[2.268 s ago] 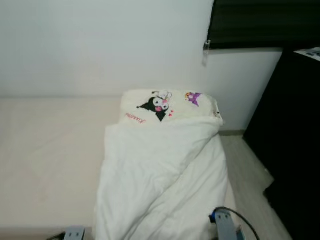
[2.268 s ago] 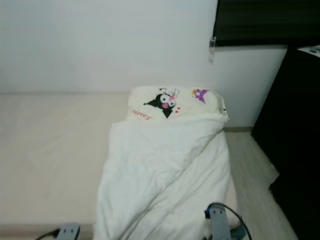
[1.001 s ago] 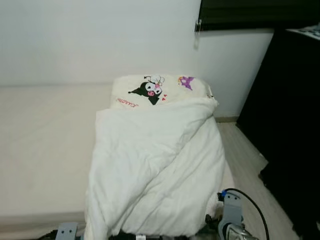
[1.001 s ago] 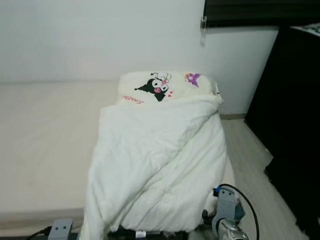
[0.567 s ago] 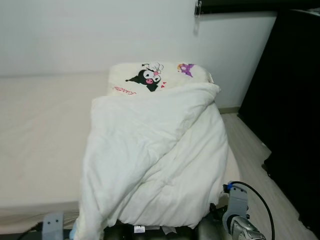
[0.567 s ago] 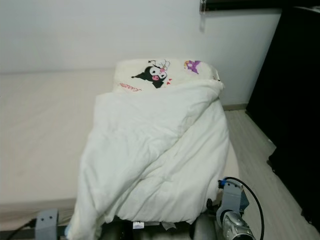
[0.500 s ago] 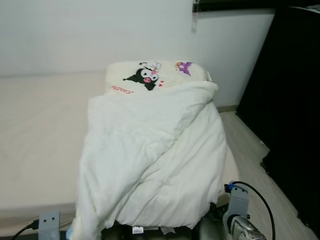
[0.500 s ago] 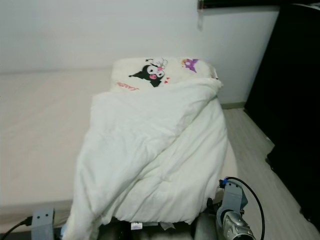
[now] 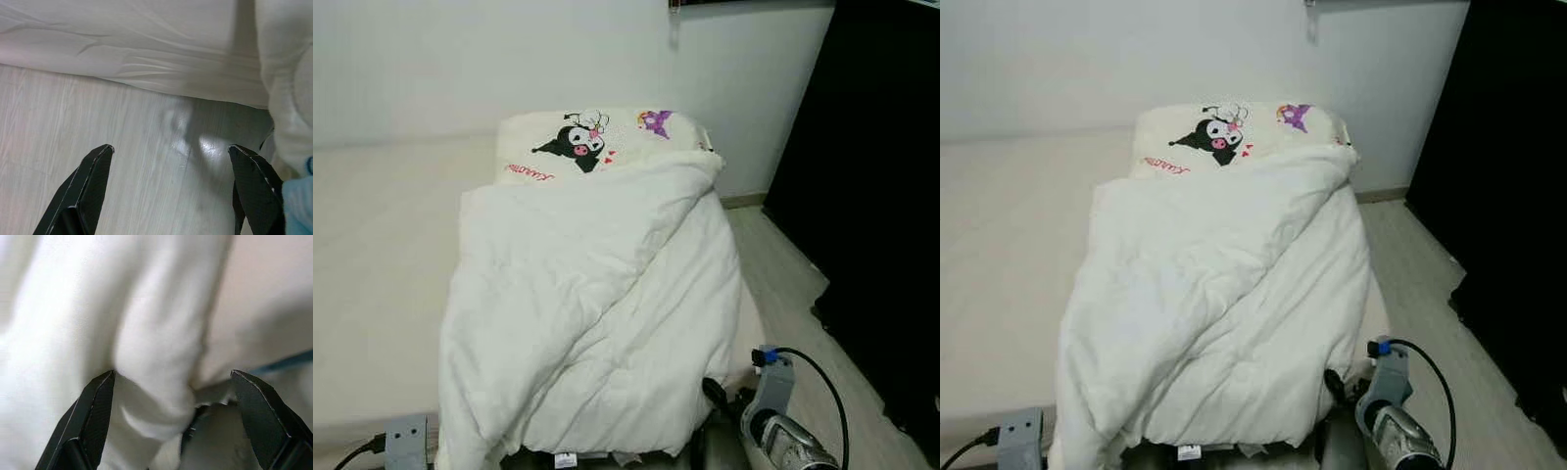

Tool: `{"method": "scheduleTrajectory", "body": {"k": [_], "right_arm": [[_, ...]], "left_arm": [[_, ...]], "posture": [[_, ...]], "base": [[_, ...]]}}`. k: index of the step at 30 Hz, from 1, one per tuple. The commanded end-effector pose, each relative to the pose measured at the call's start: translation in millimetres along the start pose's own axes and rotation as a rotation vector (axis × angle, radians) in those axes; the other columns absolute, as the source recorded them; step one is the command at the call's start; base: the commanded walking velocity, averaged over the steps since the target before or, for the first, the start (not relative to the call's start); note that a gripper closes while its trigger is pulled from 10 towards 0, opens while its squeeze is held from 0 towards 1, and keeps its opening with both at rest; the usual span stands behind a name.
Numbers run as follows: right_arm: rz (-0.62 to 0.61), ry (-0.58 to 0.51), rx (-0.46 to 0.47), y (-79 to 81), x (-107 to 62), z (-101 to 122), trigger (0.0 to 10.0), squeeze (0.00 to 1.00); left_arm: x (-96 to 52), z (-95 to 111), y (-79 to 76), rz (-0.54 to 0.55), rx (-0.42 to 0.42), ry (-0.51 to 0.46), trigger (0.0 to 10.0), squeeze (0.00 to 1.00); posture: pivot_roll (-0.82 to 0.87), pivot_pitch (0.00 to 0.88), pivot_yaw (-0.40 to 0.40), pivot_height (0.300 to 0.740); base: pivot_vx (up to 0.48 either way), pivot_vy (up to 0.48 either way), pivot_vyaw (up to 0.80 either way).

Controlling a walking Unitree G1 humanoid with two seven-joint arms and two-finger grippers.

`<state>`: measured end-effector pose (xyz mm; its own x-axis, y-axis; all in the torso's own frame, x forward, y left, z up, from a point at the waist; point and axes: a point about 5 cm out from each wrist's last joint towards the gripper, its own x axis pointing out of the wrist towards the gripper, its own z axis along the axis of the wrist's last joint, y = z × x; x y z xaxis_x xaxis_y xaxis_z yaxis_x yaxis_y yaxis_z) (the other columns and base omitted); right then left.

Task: Clean up the room

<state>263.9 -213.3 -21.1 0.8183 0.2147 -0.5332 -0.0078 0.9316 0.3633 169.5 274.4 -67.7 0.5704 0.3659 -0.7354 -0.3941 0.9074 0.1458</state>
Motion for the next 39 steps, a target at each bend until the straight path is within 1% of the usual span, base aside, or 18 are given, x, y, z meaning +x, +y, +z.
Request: {"method": "scheduleTrajectory", "body": {"k": [1, 4, 8, 10, 12, 13, 14, 15, 21, 25, 31, 38, 39], "right_arm": [[0.044, 0.025, -0.003, 7.2, 2.1, -5, 10.0, 0.0], [0.068, 0.027, -0.002, 11.8, 3.8, -5, 10.0, 0.0], [0.066, 0.033, -0.001, 12.7, 4.7, -5, 10.0, 0.0], [0.042, 0.051, -0.022, 11.8, 5.1, -6, 10.0, 0.0], [-0.026, 0.076, -0.053, 6.9, 4.6, -6, 10.0, 0.0], [-0.026, 0.076, -0.053, 6.9, 4.6, -6, 10.0, 0.0], [-0.049, 0.074, -0.056, 4.9, 4.4, -5, 0.7, 0.0], [-0.06, 0.066, -0.049, 3.7, 4.4, -3, 0.0, 0.0], [-0.071, 0.022, -0.03, 1.6, 5.2, 8, 0.0, 0.0], [-0.067, 0.012, -0.029, 1.6, 5.8, 12, 0.0, 0.0], [-0.035, -0.004, -0.03, 5.2, 7.9, 20, 0.0, 0.0], [-0.077, 0.01, -0.059, 2.8, 8.4, 23, 0.0, 0.0], [-0.112, 0.005, -0.071, -0.6, 7.8, 26, 0.0, 0.0]], "left_arm": [[-0.5, -1, 9.5, 0.019, -0.002, -0.003, 10.0, 0.0], [-0.8, -2, 9.5, 0.017, 0.003, 0.001, 10.0, 0.0], [-1.0, -3, 8.8, 0.013, 0.006, 0.004, 10.0, 0.0], [-1.1, -4, 8.1, 0.011, 0.008, 0.006, 10.0, 0.0], [-1.1, -4, 7.4, 0.008, 0.009, 0.007, 10.0, 0.0], [-1.1, -4, 7.4, 0.008, 0.009, 0.007, 10.0, 0.0], [-1.2, -4, 7.1, 0.007, 0.009, 0.007, 10.0, 0.0], [-1.2, -4, 6.9, 0.007, 0.009, 0.008, 10.0, 0.0], [-1.7, -7, 5.3, 0.001, 0.014, 0.015, 10.0, 0.0], [-1.8, -7, 4.9, -0.001, 0.014, 0.017, 10.0, 0.0], [-1.5, -7, 2.2, -0.01, 0.018, 0.016, 10.0, 0.0], [-1.2, -5, 0.4, -0.016, 0.02, 0.015, 10.0, 0.0], [-1.2, -6, 0.1, -0.018, 0.02, 0.016, 10.0, 0.0]], "posture": [[-0.11, 0.067, 0.04, 0.56], [-0.11, 0.067, 0.041, 0.56], [-0.11, 0.067, 0.041, 0.56], [-0.11, 0.067, 0.04, 0.56], [-0.11, 0.067, 0.037, 0.56], [-0.11, 0.067, 0.037, 0.56], [-0.11, 0.067, 0.036, 0.56], [-0.11, 0.067, 0.036, 0.56], [-0.11, 0.065, 0.035, 0.56], [-0.11, 0.065, 0.035, 0.56], [-0.12, 0.059, 0.034, 0.56], [-0.12, 0.054, 0.033, 0.56], [-0.12, 0.053, 0.034, 0.56]], "base": [[0.0, 0.0, 0.0], [0.0, 0.0, 0.0], [0.0, 0.0, 0.0], [0.0, 0.0, 0.0], [0.0, 0.0, 0.0], [0.0, 0.0, 0.0], [0.0, 0.0, 0.0], [0.0, 0.0, 0.0], [0.0, 0.0, 0.0], [0.0, 0.0, 0.0], [0.0, 0.0, 0.0], [0.0, 0.0, 0.0], [0.0, 0.0, 0.0]]}}
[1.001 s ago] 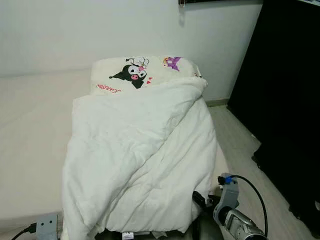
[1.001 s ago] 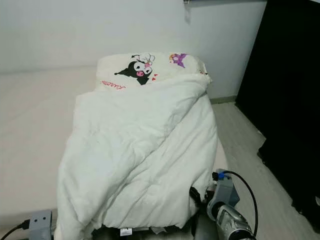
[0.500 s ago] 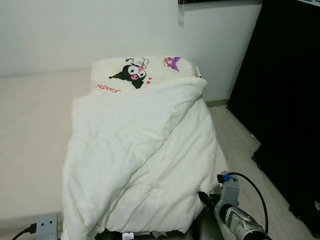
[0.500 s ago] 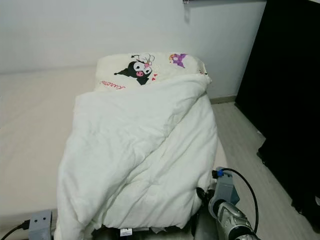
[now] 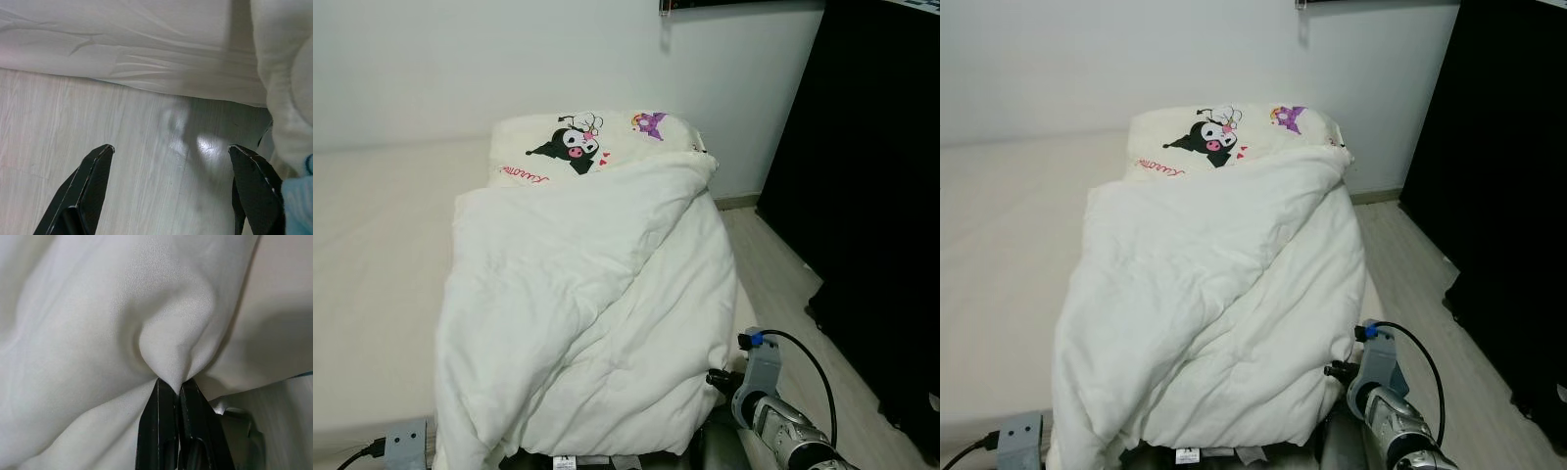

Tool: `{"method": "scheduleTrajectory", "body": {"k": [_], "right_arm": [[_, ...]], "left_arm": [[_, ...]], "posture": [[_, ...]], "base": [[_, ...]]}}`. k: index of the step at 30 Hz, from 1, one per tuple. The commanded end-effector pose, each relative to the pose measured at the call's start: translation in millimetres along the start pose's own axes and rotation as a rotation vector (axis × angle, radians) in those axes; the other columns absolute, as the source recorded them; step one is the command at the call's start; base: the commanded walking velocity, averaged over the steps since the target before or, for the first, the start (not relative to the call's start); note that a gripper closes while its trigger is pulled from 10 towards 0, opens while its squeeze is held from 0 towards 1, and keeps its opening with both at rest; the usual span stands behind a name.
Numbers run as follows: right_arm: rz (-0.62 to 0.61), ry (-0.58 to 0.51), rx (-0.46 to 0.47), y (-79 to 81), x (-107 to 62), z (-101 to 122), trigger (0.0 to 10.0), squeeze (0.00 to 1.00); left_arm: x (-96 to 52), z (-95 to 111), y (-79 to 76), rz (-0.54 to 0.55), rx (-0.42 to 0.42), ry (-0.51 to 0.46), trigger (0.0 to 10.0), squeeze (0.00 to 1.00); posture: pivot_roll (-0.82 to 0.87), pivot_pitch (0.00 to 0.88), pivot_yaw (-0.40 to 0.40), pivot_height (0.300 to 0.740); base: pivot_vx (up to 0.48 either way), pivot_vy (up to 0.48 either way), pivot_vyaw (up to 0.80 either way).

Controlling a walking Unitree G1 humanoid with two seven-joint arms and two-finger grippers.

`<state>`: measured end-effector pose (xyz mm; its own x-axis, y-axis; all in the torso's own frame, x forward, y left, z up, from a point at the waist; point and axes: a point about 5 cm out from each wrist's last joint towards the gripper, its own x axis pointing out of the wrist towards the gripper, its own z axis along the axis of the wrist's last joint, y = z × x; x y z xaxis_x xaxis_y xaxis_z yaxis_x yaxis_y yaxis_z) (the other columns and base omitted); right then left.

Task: Clean up the room

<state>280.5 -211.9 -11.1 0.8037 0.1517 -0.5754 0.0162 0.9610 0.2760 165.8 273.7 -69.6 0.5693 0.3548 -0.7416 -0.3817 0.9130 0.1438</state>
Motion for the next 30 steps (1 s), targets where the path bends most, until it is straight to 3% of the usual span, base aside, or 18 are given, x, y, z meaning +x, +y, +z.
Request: {"method": "scheduleTrajectory", "body": {"k": [1, 3, 5, 9, 16, 22, 26, 28, 30], "right_arm": [[-0.122, -0.049, -0.041, -15.5, -2.3, 22, 0.0, 0.0], [-0.22, -0.114, -0.108, -26.6, -5.6, 46, 0.0, 0.0], [-0.22, -0.114, -0.108, -26.6, -5.6, 46, 0.0, 0.0], [-0.314, -0.224, -0.21, -35.7, -12.0, 87, 0.0, 0.0], [-0.45, -0.25, -0.318, -46.3, -22.7, 126, 0.0, 0.0], [-0.499, -0.234, -0.339, -50.6, -25.5, 129, 0.0, 0.0], [-0.541, -0.131, -0.361, -57.5, -27.7, 122, 0.0, 0.0], [-0.541, -0.131, -0.361, -57.5, -27.7, 122, 0.0, 0.0], [-0.54, 0.019, -0.397, -61.5, -26.2, 99, 0.0, 0.0]], "left_arm": [[-0.3, -2, -1.2, -0.01, 0.011, 0.01, 10.0, 0.0], [-0.5, -4, -2.1, -0.013, 0.018, 0.016, 10.0, 0.0], [-0.5, -4, -2.1, -0.013, 0.018, 0.016, 10.0, 0.0], [-1.0, -6, -3.8, -0.02, 0.025, 0.026, 10.0, 0.0], [-1.4, -8, -8.2, -0.035, 0.034, 0.033, 10.0, 0.0], [-1.6, -9, -9.1, -0.037, 0.034, 0.034, 10.0, 0.0], [-2.5, -12, -9.4, -0.04, 0.04, 0.043, 10.0, 0.0], [-2.5, -12, -9.4, -0.04, 0.04, 0.043, 10.0, 0.0], [-2.8, -13, -9.0, -0.041, 0.045, 0.047, 10.0, 0.0]], "posture": [[-0.12, 0.056, 0.035, 0.56], [-0.12, 0.059, 0.036, 0.56], [-0.12, 0.059, 0.036, 0.56], [-0.13, 0.06, 0.038, 0.56], [-0.13, 0.06, 0.028, 0.56], [-0.13, 0.059, 0.026, 0.56], [-0.13, 0.06, 0.024, 0.56], [-0.13, 0.06, 0.024, 0.56], [-0.13, 0.061, 0.021, 0.56]], "base": [[0.0, 0.0, 0.0], [0.0, 0.0, 0.0], [0.0, 0.0, 0.0], [0.0, 0.0, 0.0], [0.0, 0.0, 0.0], [0.0, 0.0, 0.0], [0.0, 0.0, 0.0], [0.0, 0.0, 0.0], [0.0, 0.0, 0.0]]}}
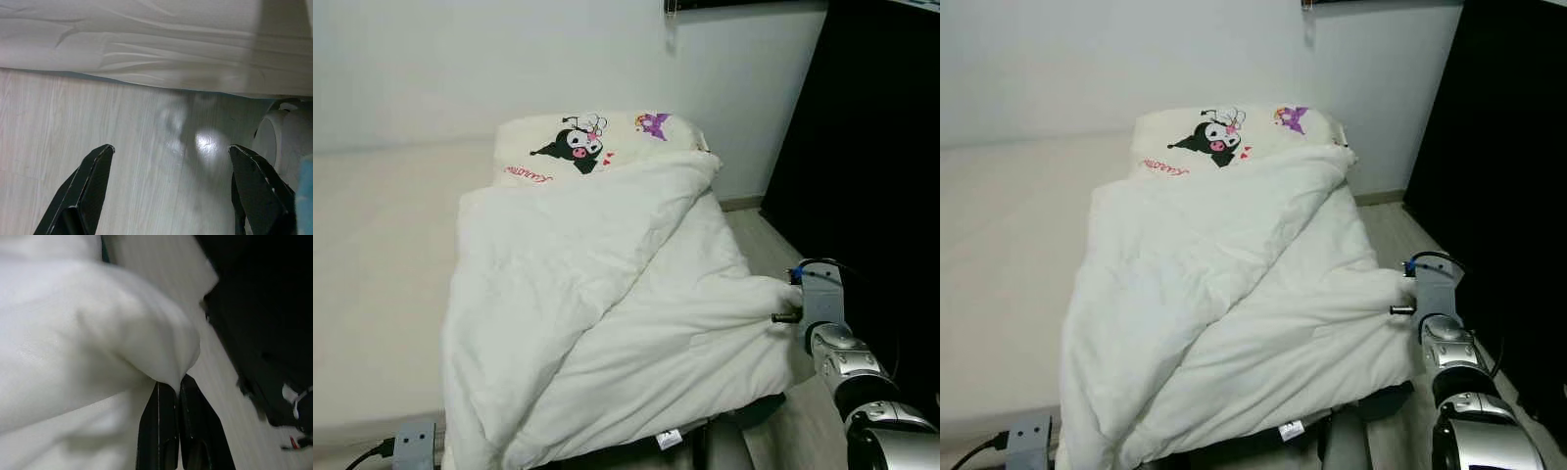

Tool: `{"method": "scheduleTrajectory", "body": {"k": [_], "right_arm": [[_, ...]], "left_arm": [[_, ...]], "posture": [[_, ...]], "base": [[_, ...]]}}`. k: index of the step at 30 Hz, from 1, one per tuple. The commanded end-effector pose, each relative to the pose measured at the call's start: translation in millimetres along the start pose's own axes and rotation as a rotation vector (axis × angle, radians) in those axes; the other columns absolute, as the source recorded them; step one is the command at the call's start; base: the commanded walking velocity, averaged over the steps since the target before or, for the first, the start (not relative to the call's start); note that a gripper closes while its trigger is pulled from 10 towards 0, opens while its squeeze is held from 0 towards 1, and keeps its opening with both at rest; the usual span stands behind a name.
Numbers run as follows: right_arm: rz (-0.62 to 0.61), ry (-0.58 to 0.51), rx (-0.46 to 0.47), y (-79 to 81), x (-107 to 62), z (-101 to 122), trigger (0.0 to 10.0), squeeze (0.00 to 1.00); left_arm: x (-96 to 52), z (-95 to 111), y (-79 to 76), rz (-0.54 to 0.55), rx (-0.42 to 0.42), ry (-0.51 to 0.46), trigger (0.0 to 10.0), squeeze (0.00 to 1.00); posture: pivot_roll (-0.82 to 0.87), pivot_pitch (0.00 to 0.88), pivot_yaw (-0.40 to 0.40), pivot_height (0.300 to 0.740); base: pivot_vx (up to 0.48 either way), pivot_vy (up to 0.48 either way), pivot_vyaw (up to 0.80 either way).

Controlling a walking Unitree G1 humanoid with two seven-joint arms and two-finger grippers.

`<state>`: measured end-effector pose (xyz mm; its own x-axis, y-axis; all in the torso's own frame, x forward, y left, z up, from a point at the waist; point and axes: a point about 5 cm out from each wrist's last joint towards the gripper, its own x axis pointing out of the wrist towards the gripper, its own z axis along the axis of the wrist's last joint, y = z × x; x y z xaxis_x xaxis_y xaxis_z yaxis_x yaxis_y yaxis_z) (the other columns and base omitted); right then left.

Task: Clean up the room

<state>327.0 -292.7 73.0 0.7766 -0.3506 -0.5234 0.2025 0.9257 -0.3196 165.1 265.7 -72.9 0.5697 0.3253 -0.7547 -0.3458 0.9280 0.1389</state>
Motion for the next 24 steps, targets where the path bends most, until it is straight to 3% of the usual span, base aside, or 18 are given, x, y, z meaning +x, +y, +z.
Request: {"method": "scheduleTrajectory", "body": {"k": [1, 3, 13, 14, 22, 23, 24], "right_arm": [[-0.021, 0.115, -0.066, -3.3, -1.2, -24, 0.0, 0.0], [-0.03, 0.178, -0.084, -3.5, -2.6, -36, 0.0, 0.0], [-0.008, 0.264, -0.152, -5.4, -6.9, -46, 0.3, 0.0], [-0.035, 0.272, -0.184, -9.4, -7.8, -47, 1.4, 0.0], [-0.143, 0.262, -0.175, -36.3, -10.9, -37, 1.8, 0.0], [-0.161, 0.263, -0.185, -41.4, -11.9, -35, 3.6, 0.0], [-0.197, 0.274, -0.231, -48.3, -13.3, -34, 10.0, 0.0]], "left_arm": [[-1.8, -9, -1.6, -0.013, 0.02, 0.033, 10.0, 0.0], [-1.8, -9, -1.7, -0.014, 0.022, 0.033, 10.0, 0.0], [-1.8, -10, -1.8, -0.019, 0.034, 0.037, 10.0, 0.0], [-1.8, -10, -1.9, -0.02, 0.034, 0.037, 10.0, 0.0], [-1.9, -10, -3.5, -0.027, 0.041, 0.038, 10.0, 0.0], [-1.9, -10, -3.5, -0.027, 0.042, 0.039, 10.0, 0.0], [-2.0, -10, -3.5, -0.028, 0.044, 0.04, 10.0, 0.0]], "posture": [[-0.13, 0.062, 0.02, 0.56], [-0.13, 0.062, 0.02, 0.56], [-0.14, 0.063, 0.018, 0.56], [-0.14, 0.062, 0.018, 0.56], [-0.14, 0.062, 0.018, 0.56], [-0.14, 0.063, 0.017, 0.56], [-0.14, 0.063, 0.016, 0.56]], "base": [[0.0, 0.0, 0.0], [0.0, 0.0, 0.0], [0.0, 0.0, 0.0], [0.0, 0.0, 0.0], [0.0, 0.0, 0.0], [0.0, 0.0, 0.0], [0.0, 0.0, 0.0]]}}
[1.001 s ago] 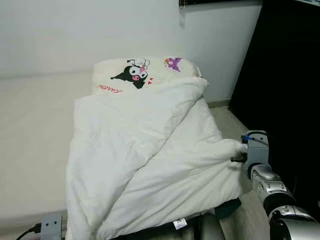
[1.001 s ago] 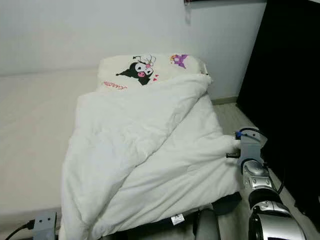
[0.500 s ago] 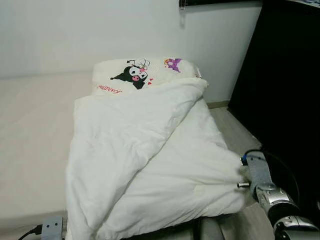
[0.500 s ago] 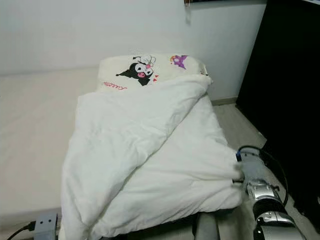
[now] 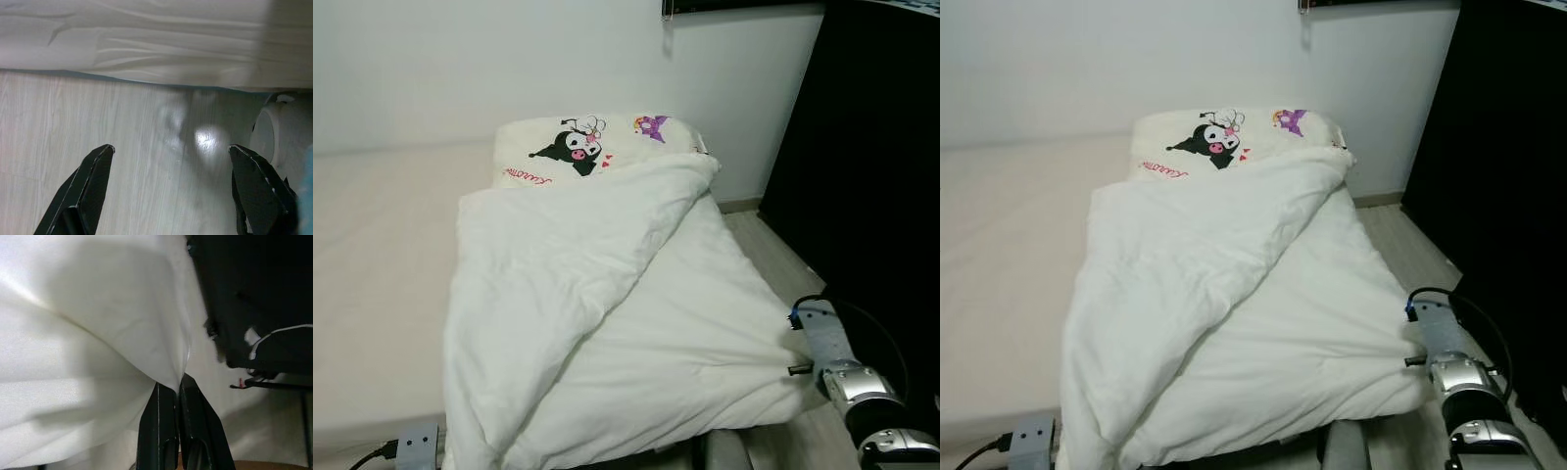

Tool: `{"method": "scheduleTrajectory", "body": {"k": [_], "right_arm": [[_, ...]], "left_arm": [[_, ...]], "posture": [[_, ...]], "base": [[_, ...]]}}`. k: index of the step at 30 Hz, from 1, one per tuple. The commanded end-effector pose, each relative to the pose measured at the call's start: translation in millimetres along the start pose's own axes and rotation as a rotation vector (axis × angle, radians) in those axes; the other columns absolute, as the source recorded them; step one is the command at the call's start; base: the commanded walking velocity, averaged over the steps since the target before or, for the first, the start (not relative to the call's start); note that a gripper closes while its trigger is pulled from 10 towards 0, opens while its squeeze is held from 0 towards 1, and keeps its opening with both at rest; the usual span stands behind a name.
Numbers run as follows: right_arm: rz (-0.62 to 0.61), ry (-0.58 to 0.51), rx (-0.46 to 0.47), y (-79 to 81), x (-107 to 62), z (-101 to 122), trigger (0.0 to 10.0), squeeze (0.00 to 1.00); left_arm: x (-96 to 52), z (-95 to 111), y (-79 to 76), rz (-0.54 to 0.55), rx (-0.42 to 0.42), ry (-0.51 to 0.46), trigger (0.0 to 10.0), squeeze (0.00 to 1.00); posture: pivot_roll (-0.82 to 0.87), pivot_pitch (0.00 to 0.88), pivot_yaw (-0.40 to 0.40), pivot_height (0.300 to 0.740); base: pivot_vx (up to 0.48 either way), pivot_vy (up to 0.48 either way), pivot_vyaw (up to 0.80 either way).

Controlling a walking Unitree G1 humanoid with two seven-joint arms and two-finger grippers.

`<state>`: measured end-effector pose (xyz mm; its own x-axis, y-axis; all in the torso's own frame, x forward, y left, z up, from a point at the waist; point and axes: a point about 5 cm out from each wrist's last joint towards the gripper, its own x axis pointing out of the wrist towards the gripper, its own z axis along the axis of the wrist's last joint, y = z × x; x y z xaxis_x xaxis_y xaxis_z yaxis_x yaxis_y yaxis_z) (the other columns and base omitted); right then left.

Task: Clean up the room

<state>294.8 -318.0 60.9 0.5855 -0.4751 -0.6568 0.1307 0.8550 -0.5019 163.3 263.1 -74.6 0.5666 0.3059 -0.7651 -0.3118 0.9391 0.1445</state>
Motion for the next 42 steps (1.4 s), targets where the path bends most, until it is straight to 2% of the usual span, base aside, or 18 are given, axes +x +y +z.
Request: {"method": "scheduleTrajectory", "body": {"k": [1, 3, 4, 5, 6, 19, 20, 21, 23, 26, 29, 30, 31, 32, 35, 37, 39, 42], "right_arm": [[-0.109, 0.033, -0.029, -21.7, -0.6, -6, 10.0, 0.0], [-0.125, 0.069, -0.084, -25.5, -2.2, -10, 10.0, 0.0], [-0.119, 0.072, -0.089, -23.9, -2.0, -12, 10.0, 0.59], [-0.117, 0.074, -0.093, -23.0, -1.9, -12, 10.0, 0.59], [-0.097, 0.078, -0.094, -19.4, -1.7, -14, 10.0, 1.0], [-0.048, 0.085, -0.105, -11.3, -3.3, -15, 10.0, 1.0], [-0.06, 0.063, -0.103, -14.0, -4.6, -10, 10.0, 1.0], [-0.086, -0.002, -0.079, -20.4, -7.8, 3, 10.0, 1.0], [-0.086, -0.002, -0.079, -20.4, -7.8, 3, 10.0, 1.0], [-0.113, -0.064, -0.071, -25.3, -10.8, 16, 10.0, 1.0], [-0.116, -0.076, -0.071, -25.3, -11.1, 18, 10.0, 1.0], [-0.112, -0.094, -0.074, -22.2, -11.3, 23, 10.0, 1.0], [-0.112, -0.106, -0.074, -20.9, -11.6, 25, 10.0, 1.0], [-0.111, -0.114, -0.074, -19.7, -12.2, 26, 10.0, 1.0], [-0.111, -0.123, -0.074, -18.4, -13.2, 27, 10.0, 1.0], [-0.111, -0.123, -0.074, -18.4, -13.2, 27, 10.0, 1.0], [-0.111, -0.157, -0.075, -15.3, -14.7, 30, 10.0, 1.0], [-0.109, -0.176, -0.074, -13.3, -15.4, 31, 10.0, 1.0]], "left_arm": [[-1.3, -7, -1.7, -0.01, 0.012, 0.027, 10.0, 0.0], [-1.4, -8, -1.7, -0.009, 0.007, 0.031, 10.0, 0.0], [-1.5, -8, -1.8, -0.009, 0.006, 0.032, 10.0, 0.0], [-1.5, -8, -1.8, -0.009, 0.006, 0.032, 10.0, 0.0], [-1.5, -9, -2.0, -0.009, 0.006, 0.033, 10.0, 0.0], [-2.0, -12, 5.6, 0.028, 0.061, 0.062, 10.0, 0.0], [-2.1, -11, 12.5, 0.064, 0.077, 0.067, 10.0, 0.0], [-2.3, -1, 35.5, 0.206, 0.026, 0.034, 10.0, 0.0], [-2.3, -1, 35.5, 0.206, 0.026, 0.034, 10.0, 0.0], [-4.5, 31, 72.6, 0.453, -0.007, -0.066, 10.0, 0.0], [-6.2, 46, 83.5, 0.528, -0.005, -0.11, 10.0, 0.0], [-7.4, 84, 91.8, 0.571, 0.007, -0.234, 7.1, 0.0], [-8.1, 103, 85.5, 0.603, 0.002, -0.312, 4.7, 0.0], [-7.8, 118, 79.0, 0.575, -0.034, -0.365, 10.0, 0.0], [-7.2, 136, 68.1, 0.508, -0.061, -0.428, 10.0, 0.0], [-7.2, 136, 68.1, 0.508, -0.061, -0.428, 10.0, 0.0], [-9.1, 167, 47.6, 0.35, -0.062, -0.56, 10.0, 0.0], [-14.0, 188, 39.1, 0.272, -0.12, -0.652, 10.0, 0.0]], "posture": [[-0.14, 0.063, 0.016, 0.56], [-0.14, 0.063, 0.015, 0.56], [-0.14, 0.063, 0.015, 0.56], [-0.14, 0.063, 0.015, 0.56], [-0.14, 0.062, 0.014, 0.56], [-0.14, 0.053, 0.012, 0.56], [-0.15, 0.05, 0.013, 0.56], [-0.15, 0.052, 0.013, 0.56], [-0.15, 0.052, 0.013, 0.56], [-0.14, 0.048, 0.007, 0.56], [-0.14, 0.049, 0.006, 0.56], [-0.14, 0.05, 0.01, 0.56], [-0.14, 0.05, 0.01, 0.56], [-0.14, 0.05, 0.011, 0.56], [-0.14, 0.05, 0.011, 0.56], [-0.14, 0.05, 0.011, 0.56], [-0.14, 0.056, 0.014, 0.56], [-0.14, 0.056, 0.014, 0.56]], "base": [[0.0, 0.0, 0.0], [0.0, 0.0, 0.0], [0.0, 0.0, 0.0], [0.0, 0.0, 0.0], [0.0, 0.0, 0.0], [0.0, 0.0, 0.0], [0.0, 0.0, 0.0], [0.0, 0.0, 0.0], [0.0, 0.0, 0.0], [0.0, 0.0, 0.0], [0.0, 0.0, 0.0], [0.0, 0.0, 0.0], [0.0, 0.0, 0.0], [0.0, 0.0, 0.0], [0.0, 0.0, 0.0], [0.0, 0.0, 0.0], [0.0, 0.0, 0.0], [0.0, 0.0, 0.0]]}}
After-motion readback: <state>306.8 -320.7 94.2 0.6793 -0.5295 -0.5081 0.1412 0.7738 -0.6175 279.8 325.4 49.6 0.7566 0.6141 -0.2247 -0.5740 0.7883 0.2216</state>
